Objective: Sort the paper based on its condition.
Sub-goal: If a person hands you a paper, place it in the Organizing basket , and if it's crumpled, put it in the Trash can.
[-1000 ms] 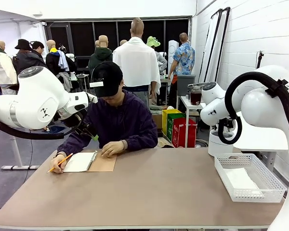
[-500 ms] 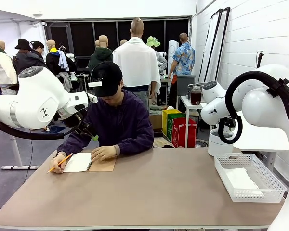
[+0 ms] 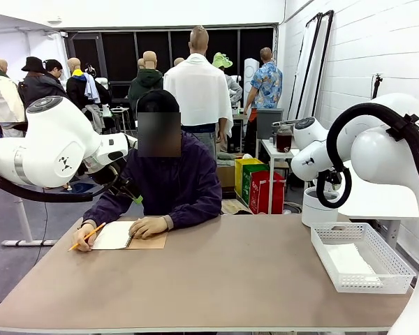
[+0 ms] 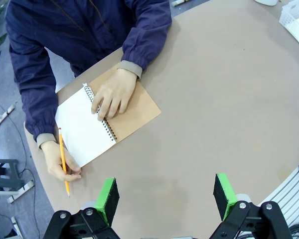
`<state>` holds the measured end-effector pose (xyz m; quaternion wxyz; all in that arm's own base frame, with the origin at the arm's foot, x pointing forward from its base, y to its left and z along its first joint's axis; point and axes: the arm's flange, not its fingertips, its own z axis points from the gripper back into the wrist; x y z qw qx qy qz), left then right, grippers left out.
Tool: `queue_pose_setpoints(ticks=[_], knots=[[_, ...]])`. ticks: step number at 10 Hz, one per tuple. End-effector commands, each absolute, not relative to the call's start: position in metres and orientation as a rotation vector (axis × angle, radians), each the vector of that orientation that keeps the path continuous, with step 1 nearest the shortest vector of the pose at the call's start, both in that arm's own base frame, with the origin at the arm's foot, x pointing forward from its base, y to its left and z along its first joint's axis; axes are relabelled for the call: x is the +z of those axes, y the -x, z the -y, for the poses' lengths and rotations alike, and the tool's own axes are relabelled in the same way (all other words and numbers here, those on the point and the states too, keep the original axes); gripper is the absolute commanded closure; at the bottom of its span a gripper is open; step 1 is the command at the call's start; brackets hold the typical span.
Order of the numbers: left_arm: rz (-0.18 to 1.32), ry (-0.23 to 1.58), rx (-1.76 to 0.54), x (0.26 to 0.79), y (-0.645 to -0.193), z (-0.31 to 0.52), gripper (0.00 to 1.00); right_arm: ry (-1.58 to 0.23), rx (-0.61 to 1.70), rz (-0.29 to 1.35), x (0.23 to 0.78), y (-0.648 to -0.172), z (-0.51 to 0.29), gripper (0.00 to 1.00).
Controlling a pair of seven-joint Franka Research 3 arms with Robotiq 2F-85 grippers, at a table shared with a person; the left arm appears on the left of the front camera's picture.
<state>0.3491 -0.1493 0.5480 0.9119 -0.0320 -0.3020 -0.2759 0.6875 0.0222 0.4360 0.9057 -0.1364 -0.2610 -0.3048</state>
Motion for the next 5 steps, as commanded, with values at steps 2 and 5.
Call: queue_pose_setpoints(ticks=[2,5], knots=[[0.621,0.068,-0.568,0.5481,-0.3499,0.1487,0.0,0.283,-0.629,0.542,0.4365,-0.6876,-0.0222,0.0],[0.621,0.068,-0.568,0.5481,-0.3499,0.1487,0.0,0.283,-0.629,0.542,0.4365,-0.6876,-0.0222,0.0]])
